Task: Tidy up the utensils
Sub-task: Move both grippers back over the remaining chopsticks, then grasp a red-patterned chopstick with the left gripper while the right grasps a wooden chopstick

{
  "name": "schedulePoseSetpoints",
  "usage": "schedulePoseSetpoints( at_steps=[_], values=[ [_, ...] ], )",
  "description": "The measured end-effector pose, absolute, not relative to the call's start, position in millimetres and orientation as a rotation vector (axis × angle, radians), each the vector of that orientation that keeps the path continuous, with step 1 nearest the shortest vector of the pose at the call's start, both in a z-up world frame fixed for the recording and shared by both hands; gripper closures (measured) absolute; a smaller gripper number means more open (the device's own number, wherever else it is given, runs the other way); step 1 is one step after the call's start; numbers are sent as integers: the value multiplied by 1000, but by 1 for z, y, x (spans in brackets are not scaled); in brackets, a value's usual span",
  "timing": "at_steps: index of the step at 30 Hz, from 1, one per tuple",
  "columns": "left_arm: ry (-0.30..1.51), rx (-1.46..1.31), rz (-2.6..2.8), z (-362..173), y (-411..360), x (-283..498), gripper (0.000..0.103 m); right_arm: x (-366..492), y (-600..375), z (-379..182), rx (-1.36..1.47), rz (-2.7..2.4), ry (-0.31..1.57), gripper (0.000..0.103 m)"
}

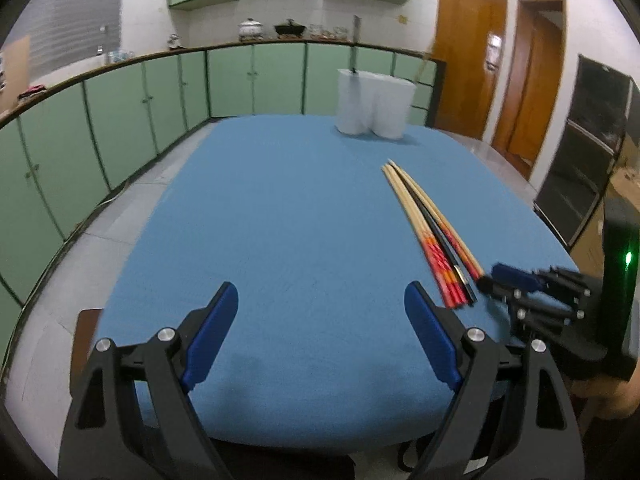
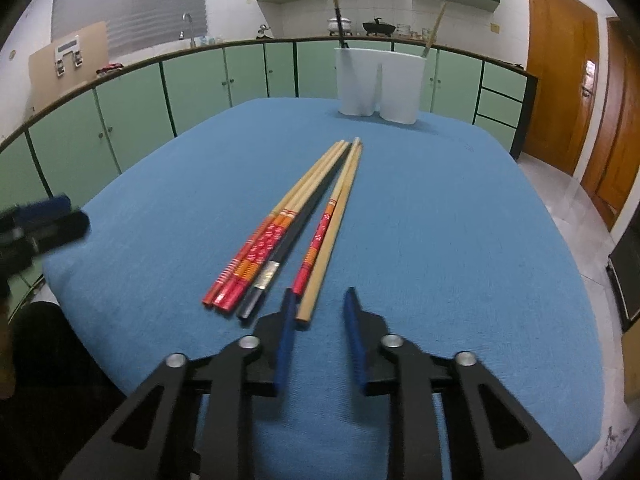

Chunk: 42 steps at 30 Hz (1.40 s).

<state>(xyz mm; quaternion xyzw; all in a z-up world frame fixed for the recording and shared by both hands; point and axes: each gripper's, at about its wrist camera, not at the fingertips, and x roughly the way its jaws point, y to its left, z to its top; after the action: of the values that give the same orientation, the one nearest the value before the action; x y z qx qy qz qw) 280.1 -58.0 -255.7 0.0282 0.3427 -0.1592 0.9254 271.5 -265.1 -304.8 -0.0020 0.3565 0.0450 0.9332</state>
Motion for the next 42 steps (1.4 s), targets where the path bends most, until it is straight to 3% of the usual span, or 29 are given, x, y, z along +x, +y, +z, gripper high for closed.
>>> schedulePoseSetpoints(
  at_steps=[5, 19, 24, 31, 33, 36, 38, 42],
  values=[
    [731, 120, -400, -274, -90, 276, 20, 265, -280, -306, -2, 79, 728, 93],
    [773, 228, -372, -299, -136, 297, 21, 259, -308, -308, 54, 49, 721, 94],
    [764, 190, -354, -299, -138, 305, 32, 259, -309, -309, 57, 45, 717, 94],
    [763, 207, -380, -299, -136, 297, 33, 259, -309, -309, 60, 40, 714, 93],
    [762, 185, -366, -300, -135, 299, 38, 261, -308, -309, 62, 30, 713, 93],
    [755, 161, -344, -299, -134, 302, 60, 259, -308, -310, 57, -8, 707, 95],
    [751, 142, -327, -298, -131, 303, 82, 258, -307, -310, 57, -40, 701, 95],
    [749, 105, -234, -297, -117, 306, 91, 254, -313, -310, 76, -119, 703, 95]
  ],
)
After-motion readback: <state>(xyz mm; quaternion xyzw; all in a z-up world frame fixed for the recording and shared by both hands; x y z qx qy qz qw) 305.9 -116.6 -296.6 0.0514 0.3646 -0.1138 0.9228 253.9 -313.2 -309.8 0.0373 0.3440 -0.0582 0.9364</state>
